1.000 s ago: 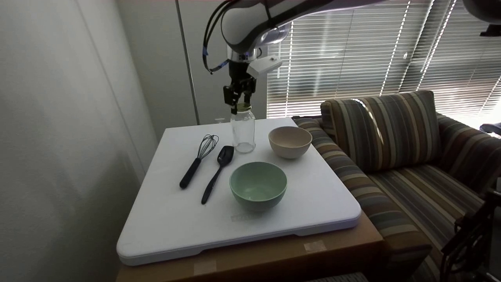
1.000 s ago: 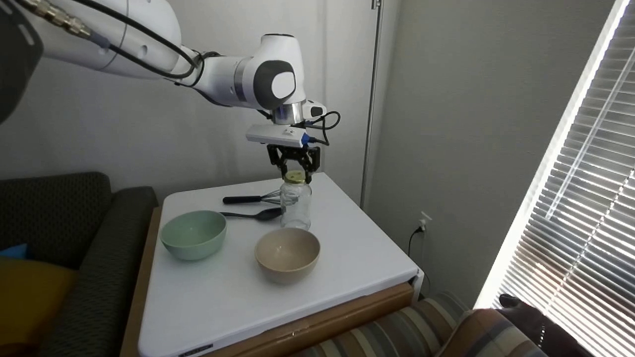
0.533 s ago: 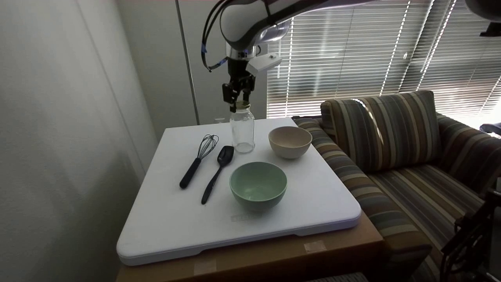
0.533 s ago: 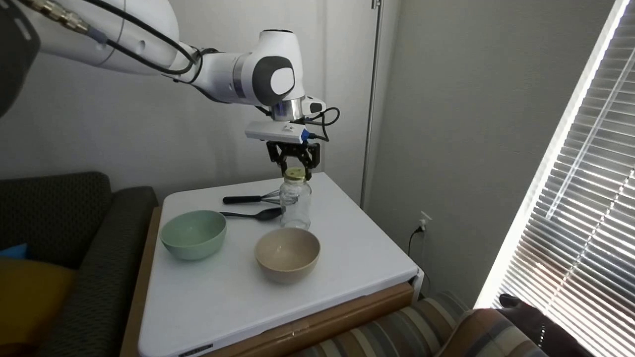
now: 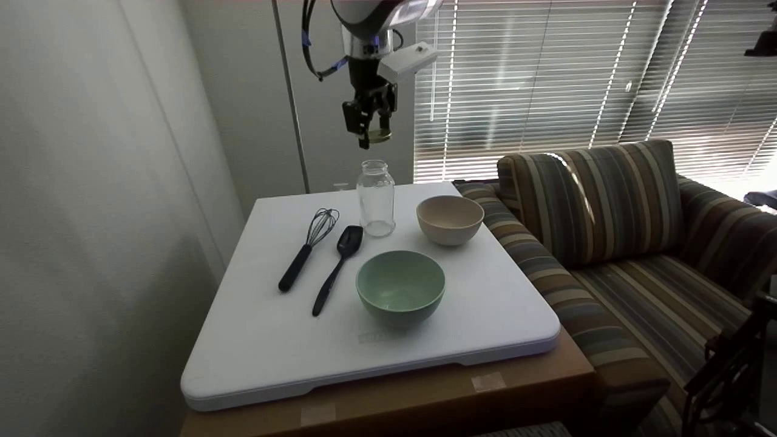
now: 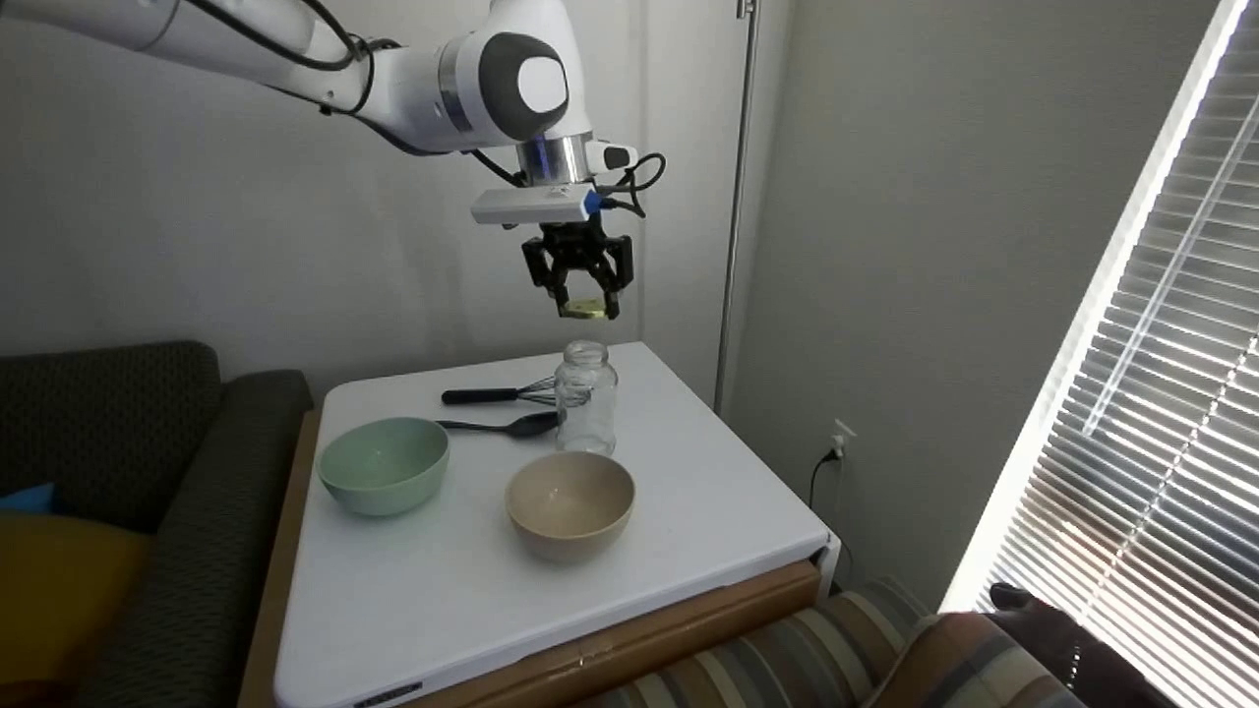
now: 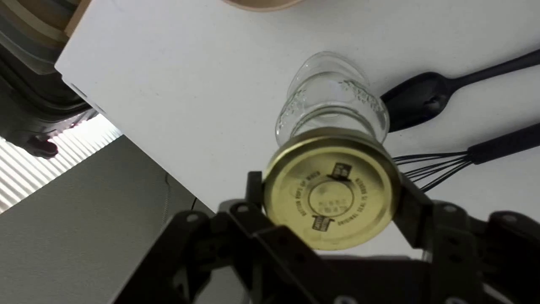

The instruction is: Take the lid off the bottle and put it on the tray

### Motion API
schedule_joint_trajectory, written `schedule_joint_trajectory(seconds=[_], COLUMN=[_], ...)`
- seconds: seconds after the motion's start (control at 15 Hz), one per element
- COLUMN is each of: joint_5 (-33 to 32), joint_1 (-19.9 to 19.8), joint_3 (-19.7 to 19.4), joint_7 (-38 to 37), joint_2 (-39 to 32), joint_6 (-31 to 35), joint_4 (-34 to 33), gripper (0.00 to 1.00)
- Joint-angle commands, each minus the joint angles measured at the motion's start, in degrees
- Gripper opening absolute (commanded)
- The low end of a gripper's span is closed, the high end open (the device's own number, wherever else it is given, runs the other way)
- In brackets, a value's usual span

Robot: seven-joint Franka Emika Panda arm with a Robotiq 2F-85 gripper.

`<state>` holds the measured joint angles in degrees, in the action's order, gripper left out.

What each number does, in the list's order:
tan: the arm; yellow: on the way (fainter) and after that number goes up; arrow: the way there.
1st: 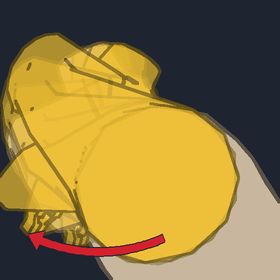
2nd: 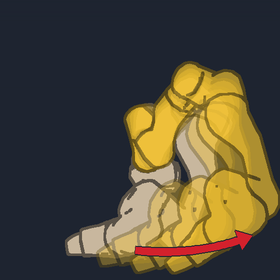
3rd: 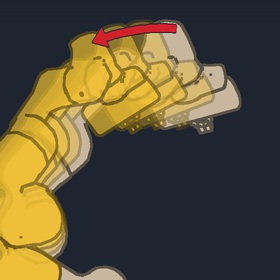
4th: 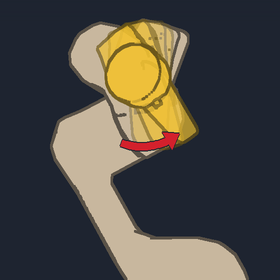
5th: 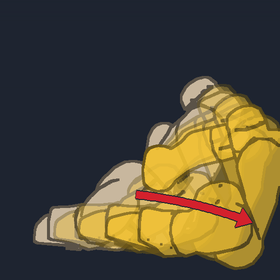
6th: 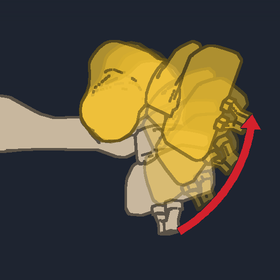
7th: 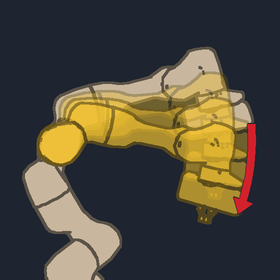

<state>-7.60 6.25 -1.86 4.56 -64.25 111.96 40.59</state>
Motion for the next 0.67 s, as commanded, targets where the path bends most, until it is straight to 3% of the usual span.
schedule_joint_trajectory(seconds=[0.0,0.6], joint_5=[2.41,17.63], joint_1=[-0.09,-4.22], joint_3=[1.57,7.97], joint_7=[-2.42,-0.63], joint_2=[7.06,18.28], joint_6=[-6.49,-13.01], joint_4=[8.64,31.58], gripper=[0.48,0.48])
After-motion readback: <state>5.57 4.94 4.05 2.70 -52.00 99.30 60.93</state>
